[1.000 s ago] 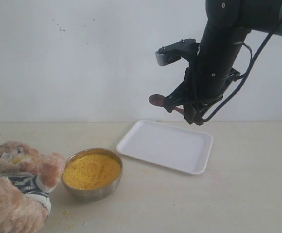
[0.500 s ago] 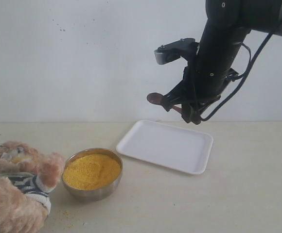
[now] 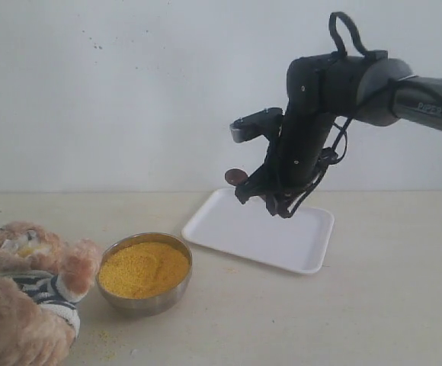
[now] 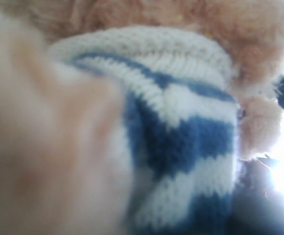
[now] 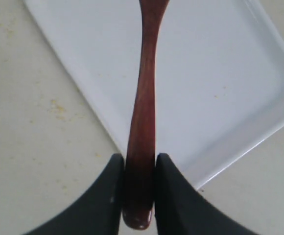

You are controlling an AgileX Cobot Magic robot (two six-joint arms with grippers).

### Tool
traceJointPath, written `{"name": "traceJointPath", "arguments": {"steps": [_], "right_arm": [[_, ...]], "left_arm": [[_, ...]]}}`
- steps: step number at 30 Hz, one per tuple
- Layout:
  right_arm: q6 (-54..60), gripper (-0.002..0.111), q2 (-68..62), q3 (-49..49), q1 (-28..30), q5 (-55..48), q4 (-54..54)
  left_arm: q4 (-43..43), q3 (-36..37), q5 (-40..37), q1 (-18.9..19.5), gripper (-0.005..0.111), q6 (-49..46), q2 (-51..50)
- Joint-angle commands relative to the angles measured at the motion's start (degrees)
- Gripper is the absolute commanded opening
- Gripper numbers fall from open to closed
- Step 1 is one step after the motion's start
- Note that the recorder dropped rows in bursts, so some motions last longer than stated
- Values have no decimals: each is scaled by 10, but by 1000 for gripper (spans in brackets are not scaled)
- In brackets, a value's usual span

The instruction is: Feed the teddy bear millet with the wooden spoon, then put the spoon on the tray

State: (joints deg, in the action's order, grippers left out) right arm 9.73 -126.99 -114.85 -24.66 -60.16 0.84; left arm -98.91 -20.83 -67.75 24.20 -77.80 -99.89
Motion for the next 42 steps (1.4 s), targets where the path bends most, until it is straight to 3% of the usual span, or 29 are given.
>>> {"name": "traceJointPath", "arguments": {"steps": [1, 6, 20, 24, 27, 29, 36, 42], "right_arm": [[-1, 0, -52, -41, 29, -5, -4], [40, 0, -98, -42, 35, -20, -2], [24, 0, -135, -42, 35, 33, -2], [23, 10, -135, -42, 35, 35, -2], [23, 32, -135, -42, 35, 30, -2], [21, 40, -135, -42, 35, 9, -2], [-38, 40, -59, -42, 35, -98, 29], [-85, 38, 71, -35, 35, -82, 94]], "left_arm": [[-8, 2, -22, -1, 4, -5, 5], [-10, 2, -22, -1, 4, -12, 5], [-7, 2, -22, -1, 4, -15, 5], [-7, 2, -22, -1, 4, -15, 5], [-7, 2, -22, -1, 4, -15, 5], [-7, 2, -22, -1, 4, -15, 5], [-7, 2, -22, -1, 4, -23, 5], [-6, 2, -22, -1, 4, -24, 5]]}}
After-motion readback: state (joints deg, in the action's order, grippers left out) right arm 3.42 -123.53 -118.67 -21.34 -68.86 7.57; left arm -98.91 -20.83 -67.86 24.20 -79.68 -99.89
